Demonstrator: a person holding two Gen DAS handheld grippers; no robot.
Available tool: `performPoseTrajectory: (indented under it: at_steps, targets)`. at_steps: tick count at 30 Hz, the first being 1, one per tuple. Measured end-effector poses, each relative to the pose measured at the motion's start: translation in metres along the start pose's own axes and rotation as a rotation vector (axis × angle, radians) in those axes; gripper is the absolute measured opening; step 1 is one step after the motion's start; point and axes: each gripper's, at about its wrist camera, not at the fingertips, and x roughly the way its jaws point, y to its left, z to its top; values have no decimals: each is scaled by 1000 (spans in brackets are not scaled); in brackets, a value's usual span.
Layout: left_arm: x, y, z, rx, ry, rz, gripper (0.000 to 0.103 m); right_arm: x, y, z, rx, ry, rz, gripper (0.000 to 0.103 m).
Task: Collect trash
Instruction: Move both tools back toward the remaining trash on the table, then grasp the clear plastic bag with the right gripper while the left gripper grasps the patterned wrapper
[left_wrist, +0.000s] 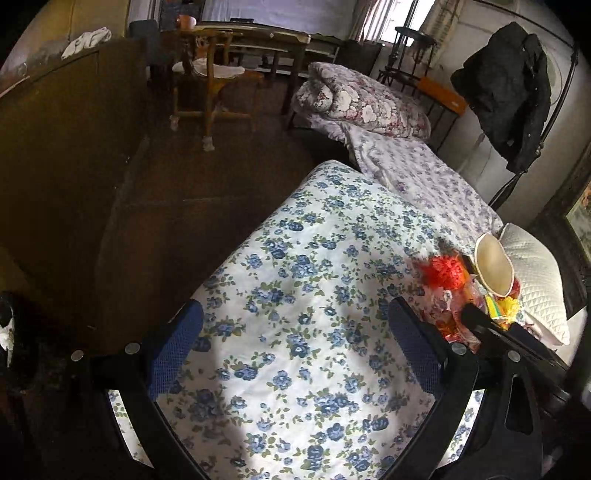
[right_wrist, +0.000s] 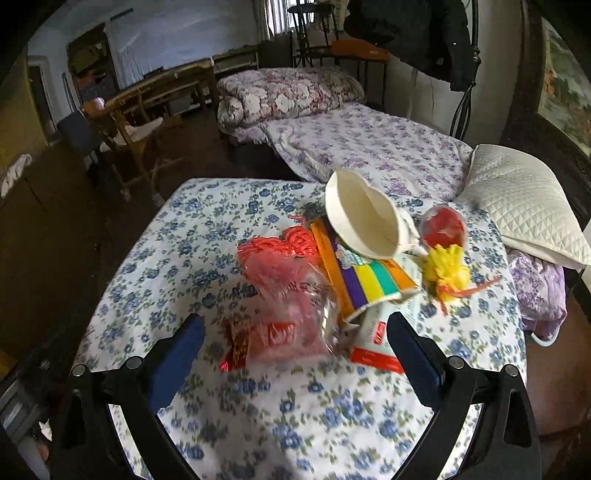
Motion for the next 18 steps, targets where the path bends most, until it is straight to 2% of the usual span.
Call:
performPoseTrajectory:
  at_steps: [3,5,6,9,12,15,18]
  targets:
    - [-1,-7,-1,19,-2,-3,96,14,0,2,6,25,-39,95]
    - [-1,-10,-2,34,-7,0,96,18,-3,-2,22,30,-7,65]
    - [-1,-12,-2,43,-8,3,96,20,-5,-4,35,49,23,36]
    - [1,-17,-3,67,-13,-17,96,9,-14,-17,80,45,67,34]
    - [7,-35,-4,137,6,-80,96,-21,-28,-39,104,7,104,34]
    - [22,-66,-4,251,54,-151,96,-51,-50,-73,144,15,145,34]
    - [36,-100,-5,384,84,-209,96,-70,-64,-101,153,42,150,35]
